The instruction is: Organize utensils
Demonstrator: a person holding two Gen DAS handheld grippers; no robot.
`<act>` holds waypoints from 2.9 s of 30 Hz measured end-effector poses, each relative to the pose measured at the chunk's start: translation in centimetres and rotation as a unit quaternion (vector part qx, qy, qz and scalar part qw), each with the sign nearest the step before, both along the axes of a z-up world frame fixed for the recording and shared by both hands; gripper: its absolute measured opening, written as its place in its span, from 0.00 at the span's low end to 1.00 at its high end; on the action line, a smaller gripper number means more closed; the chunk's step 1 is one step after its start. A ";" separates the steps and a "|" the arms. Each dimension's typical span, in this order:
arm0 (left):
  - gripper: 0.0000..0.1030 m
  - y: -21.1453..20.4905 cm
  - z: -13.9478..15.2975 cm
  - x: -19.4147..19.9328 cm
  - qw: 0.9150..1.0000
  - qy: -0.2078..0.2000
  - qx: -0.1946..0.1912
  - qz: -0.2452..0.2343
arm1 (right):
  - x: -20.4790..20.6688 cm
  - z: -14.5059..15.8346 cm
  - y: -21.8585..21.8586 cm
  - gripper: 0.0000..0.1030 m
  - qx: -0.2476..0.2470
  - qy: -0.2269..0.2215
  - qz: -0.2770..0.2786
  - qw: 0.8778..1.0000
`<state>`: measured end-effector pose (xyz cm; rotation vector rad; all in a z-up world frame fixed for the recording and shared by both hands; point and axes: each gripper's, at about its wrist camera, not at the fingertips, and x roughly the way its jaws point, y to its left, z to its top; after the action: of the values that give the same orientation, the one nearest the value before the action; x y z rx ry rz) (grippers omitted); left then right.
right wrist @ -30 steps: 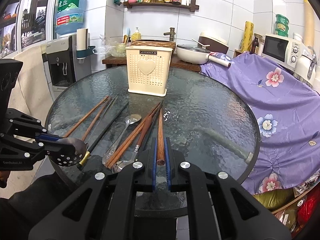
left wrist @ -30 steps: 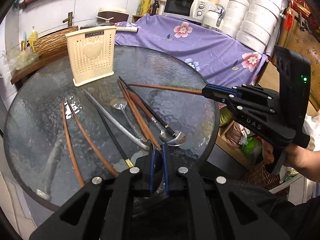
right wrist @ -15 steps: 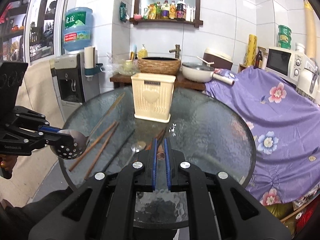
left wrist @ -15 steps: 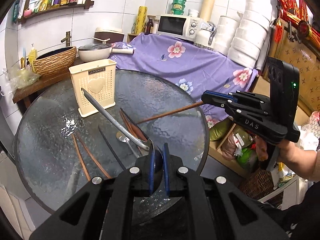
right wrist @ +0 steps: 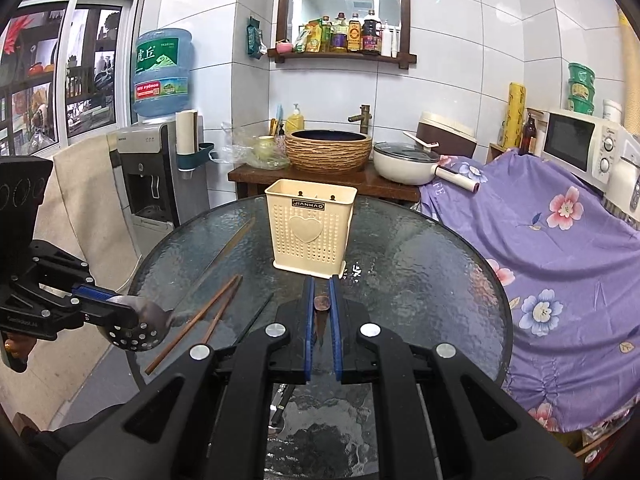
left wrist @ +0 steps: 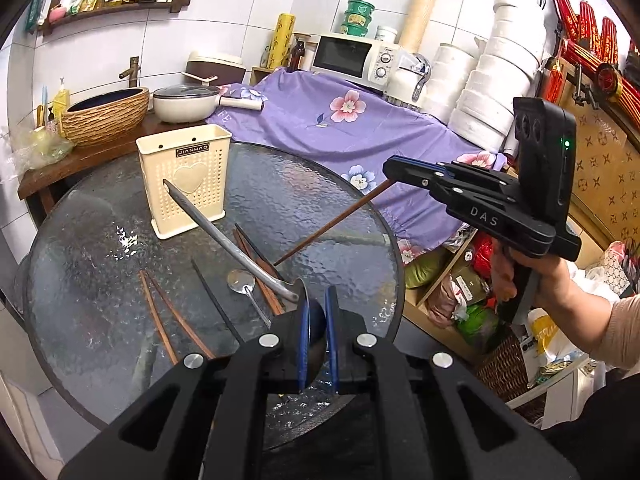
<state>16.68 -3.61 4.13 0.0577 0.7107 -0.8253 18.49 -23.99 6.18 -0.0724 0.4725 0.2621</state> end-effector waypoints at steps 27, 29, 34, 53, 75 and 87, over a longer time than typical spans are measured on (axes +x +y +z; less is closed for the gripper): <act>0.10 -0.4 1.2 1.4 1.000 0.007 -0.014 -0.006 | 0.3 1.4 -0.4 0.07 0.008 -0.015 0.004 1.000; 0.10 -0.4 1.1 1.4 1.000 0.010 -0.015 -0.008 | 0.3 1.4 -0.4 0.07 0.007 -0.016 0.005 1.000; 0.10 -0.4 -0.2 2.1 0.999 0.030 -0.019 -0.002 | 0.2 1.3 -0.4 0.07 0.006 -0.017 0.004 1.000; 0.11 -0.7 -1.5 3.0 0.999 0.044 -0.012 -0.001 | 0.5 1.4 -0.4 0.07 0.010 -0.013 0.004 1.000; 0.08 -0.5 1.1 3.9 1.000 0.000 -0.025 0.013 | 1.8 2.2 -0.5 0.07 0.028 -0.015 0.005 0.999; 0.45 -1.6 -5.1 -3.7 0.991 -0.056 0.078 -0.090 | 1.7 1.4 -0.5 0.07 0.025 -0.012 0.001 1.000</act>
<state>12.95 -5.23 -1.00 0.3095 0.6688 -0.9297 20.20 -24.47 7.63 -0.0278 0.4427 0.2742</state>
